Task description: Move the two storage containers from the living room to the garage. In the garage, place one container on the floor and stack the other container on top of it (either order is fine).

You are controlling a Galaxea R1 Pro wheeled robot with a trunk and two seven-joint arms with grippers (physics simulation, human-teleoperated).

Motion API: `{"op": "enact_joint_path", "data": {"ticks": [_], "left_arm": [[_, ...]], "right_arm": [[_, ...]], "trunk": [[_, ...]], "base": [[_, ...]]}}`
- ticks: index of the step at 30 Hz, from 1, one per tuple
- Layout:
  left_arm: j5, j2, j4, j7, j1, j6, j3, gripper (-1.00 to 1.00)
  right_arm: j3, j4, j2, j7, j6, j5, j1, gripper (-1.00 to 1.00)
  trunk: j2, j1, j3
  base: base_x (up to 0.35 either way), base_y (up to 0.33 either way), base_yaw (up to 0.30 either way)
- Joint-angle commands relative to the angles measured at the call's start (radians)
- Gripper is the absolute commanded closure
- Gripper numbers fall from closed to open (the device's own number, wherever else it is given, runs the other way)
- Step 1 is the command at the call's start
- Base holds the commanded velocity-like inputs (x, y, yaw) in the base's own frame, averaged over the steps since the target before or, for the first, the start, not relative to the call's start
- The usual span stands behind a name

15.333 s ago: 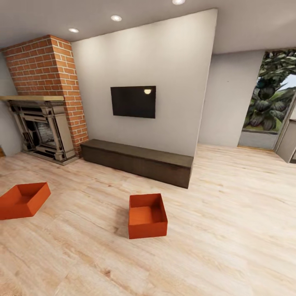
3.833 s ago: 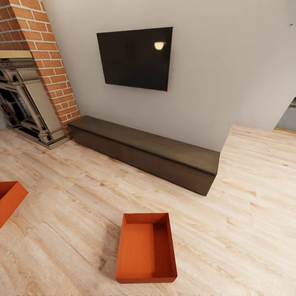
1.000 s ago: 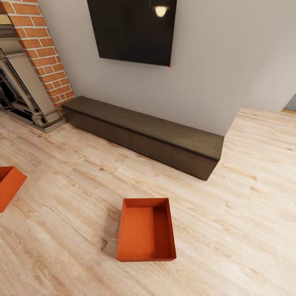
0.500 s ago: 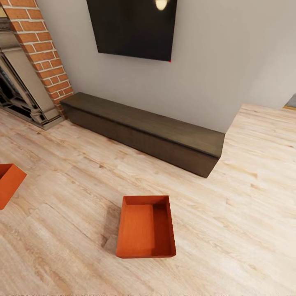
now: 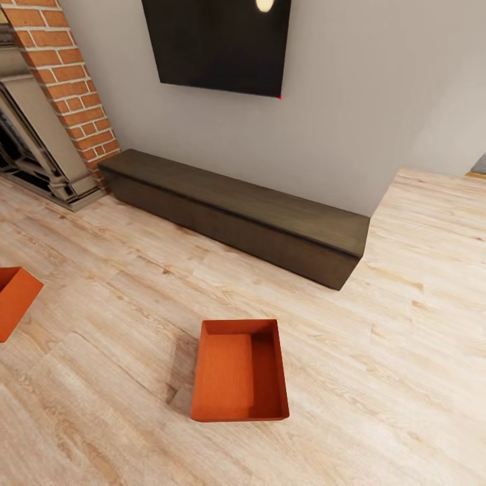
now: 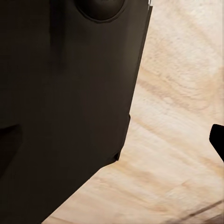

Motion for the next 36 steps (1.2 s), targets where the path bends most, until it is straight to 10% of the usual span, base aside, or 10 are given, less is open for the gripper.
{"op": "enact_joint_path", "data": {"ticks": [1,36], "left_arm": [[0.003,0.000,0.000,0.001,0.000,-0.002,0.003,-1.00],[0.013,-0.001,0.002,0.002,0.000,0.003,0.003,-1.00]], "right_arm": [[0.007,0.003,0.000,-0.001,-0.005,-0.011,-0.001,-1.00],[0.004,0.000,0.002,-0.012,-0.002,-0.014,-0.001,-1.00]], "trunk": [[0.000,0.000,-0.001],[0.000,0.000,-0.001]], "base": [[0.000,0.000,0.000],[0.000,0.000,0.000]]}}
